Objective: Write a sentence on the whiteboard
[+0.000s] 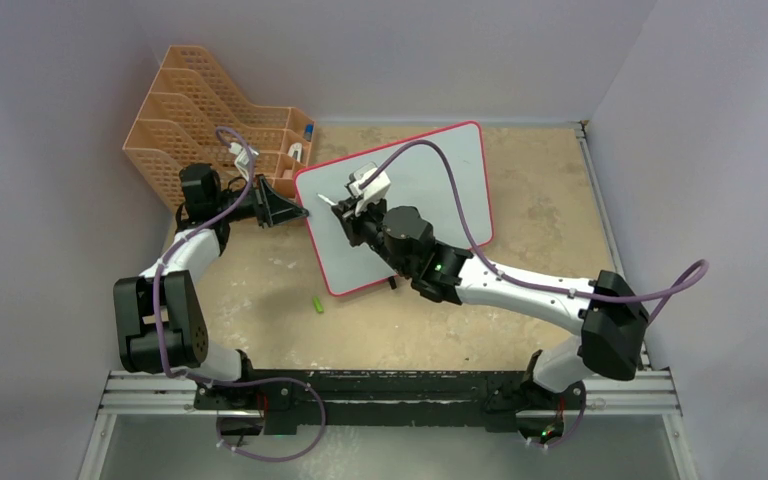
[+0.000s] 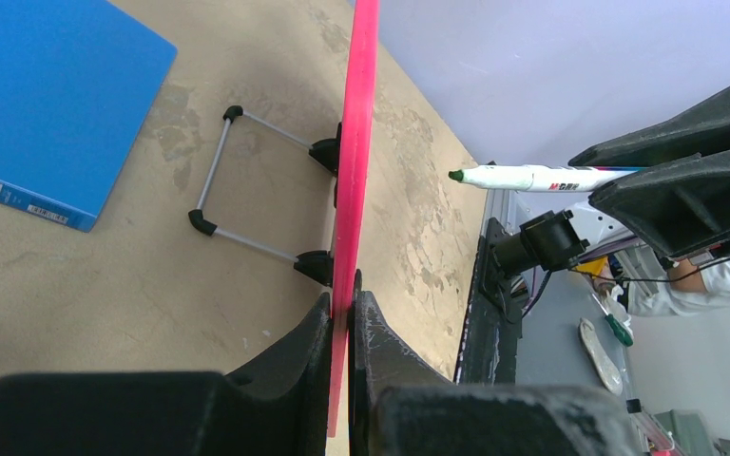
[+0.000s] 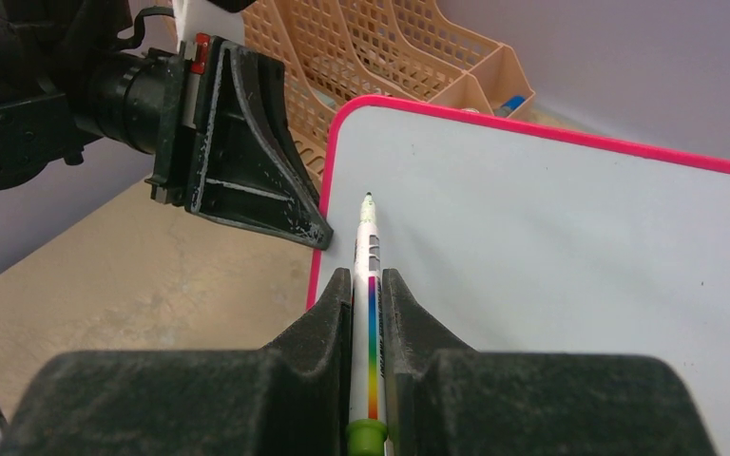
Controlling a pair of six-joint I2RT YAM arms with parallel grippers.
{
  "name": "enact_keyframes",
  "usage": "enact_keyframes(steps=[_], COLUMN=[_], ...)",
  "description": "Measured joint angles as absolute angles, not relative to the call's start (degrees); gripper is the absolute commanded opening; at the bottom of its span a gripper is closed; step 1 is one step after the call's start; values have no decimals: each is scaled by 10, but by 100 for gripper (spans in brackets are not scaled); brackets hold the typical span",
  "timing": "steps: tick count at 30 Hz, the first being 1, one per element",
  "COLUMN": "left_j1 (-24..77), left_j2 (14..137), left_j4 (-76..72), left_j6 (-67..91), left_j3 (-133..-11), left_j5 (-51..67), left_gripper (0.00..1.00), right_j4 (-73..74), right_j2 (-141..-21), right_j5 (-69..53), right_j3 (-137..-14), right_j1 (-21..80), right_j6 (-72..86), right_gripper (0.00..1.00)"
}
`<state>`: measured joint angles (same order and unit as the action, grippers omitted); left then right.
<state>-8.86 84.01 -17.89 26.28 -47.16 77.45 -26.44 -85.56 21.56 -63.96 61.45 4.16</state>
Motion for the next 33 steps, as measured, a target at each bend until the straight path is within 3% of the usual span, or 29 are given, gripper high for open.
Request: enact_keyframes(steps=[33], left_j1=[-88], left_j2=[842], left_j4=[-178], left_j6=[259], left_j3=[-474], left_j5=[775], left_gripper=[0], right_j4=[-230], right_j2=[-907], right_j5=[235], right_j3=[-689], right_j1=[615], right_j6=[56], right_gripper=[0])
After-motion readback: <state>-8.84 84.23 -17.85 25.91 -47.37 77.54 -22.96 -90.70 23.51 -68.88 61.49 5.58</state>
